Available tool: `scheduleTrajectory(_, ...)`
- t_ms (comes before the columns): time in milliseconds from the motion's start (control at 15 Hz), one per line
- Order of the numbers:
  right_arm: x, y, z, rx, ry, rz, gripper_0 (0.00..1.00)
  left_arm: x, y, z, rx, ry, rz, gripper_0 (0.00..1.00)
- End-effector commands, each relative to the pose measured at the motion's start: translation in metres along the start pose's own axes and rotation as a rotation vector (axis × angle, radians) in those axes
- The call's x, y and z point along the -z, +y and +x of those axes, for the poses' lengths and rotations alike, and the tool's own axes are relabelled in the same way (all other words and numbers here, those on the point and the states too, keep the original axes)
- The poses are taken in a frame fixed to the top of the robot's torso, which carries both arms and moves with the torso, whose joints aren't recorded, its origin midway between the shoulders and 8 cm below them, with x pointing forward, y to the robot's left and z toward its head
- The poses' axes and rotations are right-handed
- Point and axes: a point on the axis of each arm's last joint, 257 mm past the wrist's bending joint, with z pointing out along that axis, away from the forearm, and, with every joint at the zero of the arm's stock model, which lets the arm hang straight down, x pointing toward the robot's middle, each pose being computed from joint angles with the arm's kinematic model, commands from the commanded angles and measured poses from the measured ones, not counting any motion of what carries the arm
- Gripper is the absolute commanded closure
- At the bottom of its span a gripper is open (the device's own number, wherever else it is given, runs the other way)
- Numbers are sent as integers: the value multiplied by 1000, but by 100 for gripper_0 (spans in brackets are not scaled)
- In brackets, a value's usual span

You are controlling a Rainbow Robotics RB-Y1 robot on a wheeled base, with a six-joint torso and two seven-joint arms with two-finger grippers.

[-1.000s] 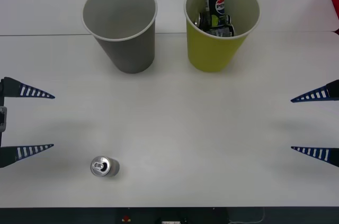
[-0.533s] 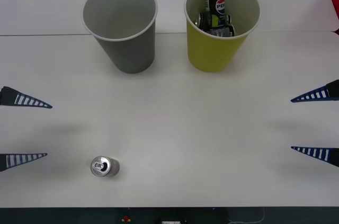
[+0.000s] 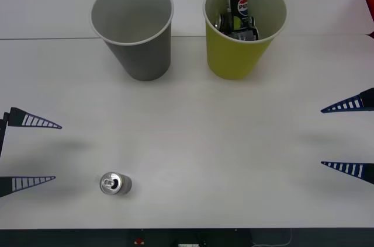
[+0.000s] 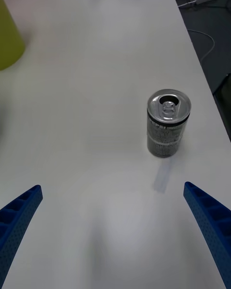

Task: Put the can into the green bin and the plastic bottle into the gray bin

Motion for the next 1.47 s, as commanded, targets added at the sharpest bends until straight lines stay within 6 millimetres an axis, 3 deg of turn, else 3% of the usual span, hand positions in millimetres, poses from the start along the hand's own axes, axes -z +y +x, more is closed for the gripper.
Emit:
scheduleTrajectory(67,0,0,0,0,0,0,0,0,-10,13,27,-27,46,0)
scheduleTrajectory(400,0,0,0,0,0,0,0,-4,-25,31,134,-67,97,0)
scheduleTrajectory(867,0,0,0,0,0,0,0,-66,-51,19,224,-199,117,0)
scheduleTrajectory(1200,0,0,0,0,0,0,0,-99,-55,20,255,-203,95,0)
scheduleTrajectory(1467,0,0,0,0,0,0,0,-125,-58,10,277,-242,84,0)
